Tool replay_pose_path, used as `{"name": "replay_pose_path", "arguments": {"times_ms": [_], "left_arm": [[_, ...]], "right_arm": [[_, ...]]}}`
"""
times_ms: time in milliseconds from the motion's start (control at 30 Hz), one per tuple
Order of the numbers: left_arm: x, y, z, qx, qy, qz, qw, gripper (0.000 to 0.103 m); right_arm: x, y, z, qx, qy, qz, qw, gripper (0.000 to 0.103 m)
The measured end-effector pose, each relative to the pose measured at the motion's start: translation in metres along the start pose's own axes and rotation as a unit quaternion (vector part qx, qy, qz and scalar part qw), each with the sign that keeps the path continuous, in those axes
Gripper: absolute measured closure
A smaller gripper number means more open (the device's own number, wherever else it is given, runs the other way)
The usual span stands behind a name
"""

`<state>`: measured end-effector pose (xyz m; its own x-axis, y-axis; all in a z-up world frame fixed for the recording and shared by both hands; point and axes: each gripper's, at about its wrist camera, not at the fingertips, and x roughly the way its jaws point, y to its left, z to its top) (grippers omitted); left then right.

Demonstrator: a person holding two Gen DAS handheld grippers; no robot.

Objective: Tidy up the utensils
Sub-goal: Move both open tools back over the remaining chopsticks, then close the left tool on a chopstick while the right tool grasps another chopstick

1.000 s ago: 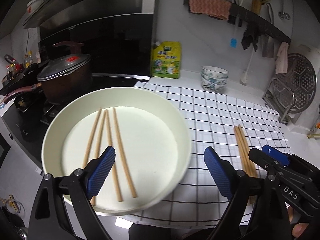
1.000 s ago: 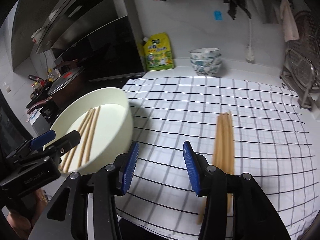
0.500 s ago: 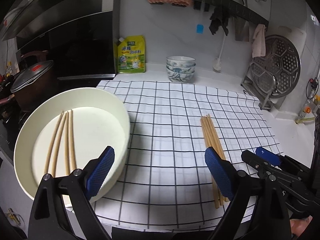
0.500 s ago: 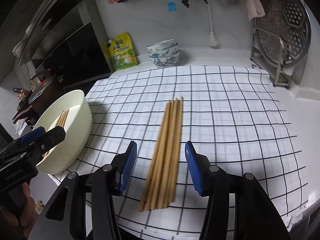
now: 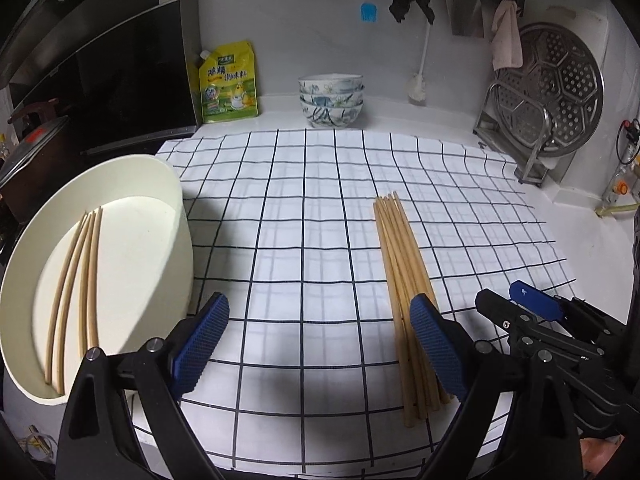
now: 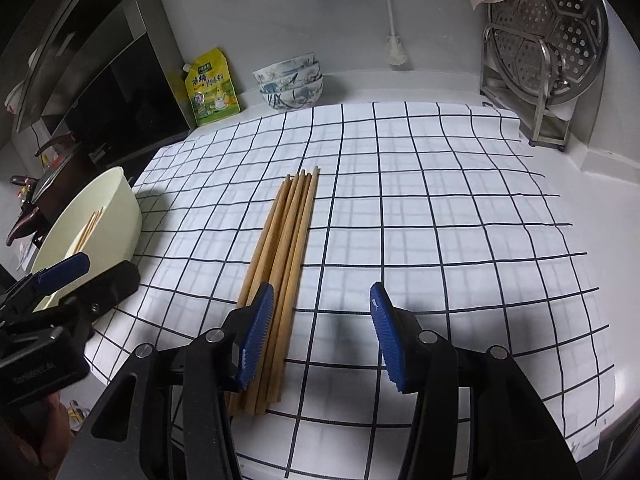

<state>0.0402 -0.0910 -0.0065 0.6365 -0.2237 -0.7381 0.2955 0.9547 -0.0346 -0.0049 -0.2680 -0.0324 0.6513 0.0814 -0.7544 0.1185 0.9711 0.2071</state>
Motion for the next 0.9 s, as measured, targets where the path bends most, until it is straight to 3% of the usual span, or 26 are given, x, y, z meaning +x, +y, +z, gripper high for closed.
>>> {"name": "replay_pose_path", "arguments": {"times_ms": [467,900], "left_arm": [[0.03,0.013,-0.005,-0.015,0.024,0.026,0.9993,0.012],[0.043,0.015,-0.012,-0.02,0.039,0.025,0.9987,0.012]], "right_arm": [[0.039,0.01,0.003,-0.038,0.037,-0.015,0.998,0.054],[0.05,0.017,-0.001,-0.064,0.053,-0.038,0.996,0.054]]}}
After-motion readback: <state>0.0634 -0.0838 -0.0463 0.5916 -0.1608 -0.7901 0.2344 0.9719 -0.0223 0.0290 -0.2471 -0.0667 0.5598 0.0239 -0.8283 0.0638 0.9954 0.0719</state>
